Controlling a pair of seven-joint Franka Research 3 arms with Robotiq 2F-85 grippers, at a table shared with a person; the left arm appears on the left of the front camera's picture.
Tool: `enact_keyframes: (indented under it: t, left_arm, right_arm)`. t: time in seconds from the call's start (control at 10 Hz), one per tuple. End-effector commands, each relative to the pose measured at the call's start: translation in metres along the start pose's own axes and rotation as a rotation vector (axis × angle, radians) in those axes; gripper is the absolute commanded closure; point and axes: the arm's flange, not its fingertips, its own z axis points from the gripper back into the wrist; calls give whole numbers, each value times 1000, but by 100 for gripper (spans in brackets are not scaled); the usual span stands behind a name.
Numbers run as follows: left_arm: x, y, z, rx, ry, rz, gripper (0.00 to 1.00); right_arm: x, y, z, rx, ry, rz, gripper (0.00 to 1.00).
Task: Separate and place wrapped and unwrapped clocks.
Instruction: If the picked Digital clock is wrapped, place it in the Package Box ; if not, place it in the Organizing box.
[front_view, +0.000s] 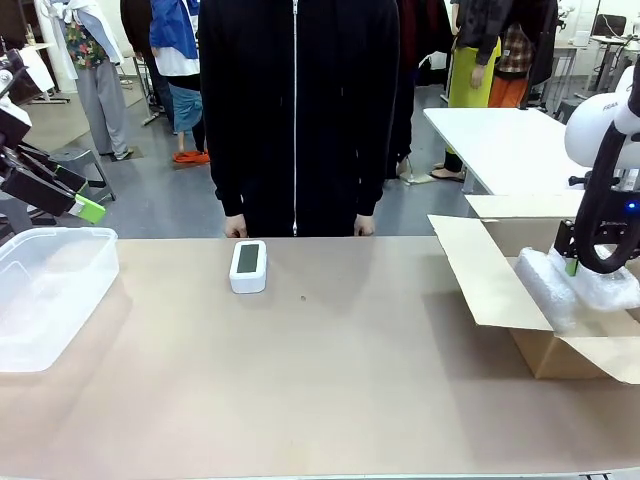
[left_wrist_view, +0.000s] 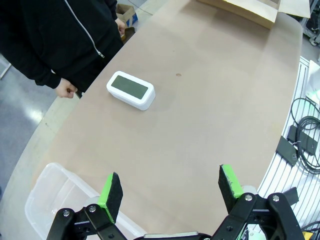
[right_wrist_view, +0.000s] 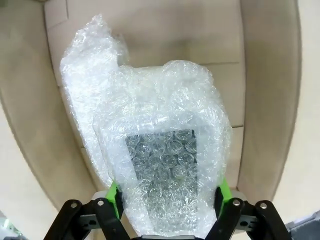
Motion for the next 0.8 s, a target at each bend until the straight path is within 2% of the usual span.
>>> enact_keyframes:
  t: [0.0, 0.3, 0.4, 0.7]
  left_arm:
    - [-1, 1, -2, -8, -13, 0, 0]
    - [-1, 1, -2, -8, -13, 0, 0]
    - [-1, 1, -2, -8, -13, 0, 0]
    - [-1, 1, -2, -8, -13, 0, 0]
  right_arm:
    - [5, 0, 1, -46, -9, -50, 19]
    - [6, -2, 1, -46, -6, -58, 19]
    - [6, -1, 2, -42, -5, -55, 0]
    - [4, 5, 11, -67, -20, -43, 0]
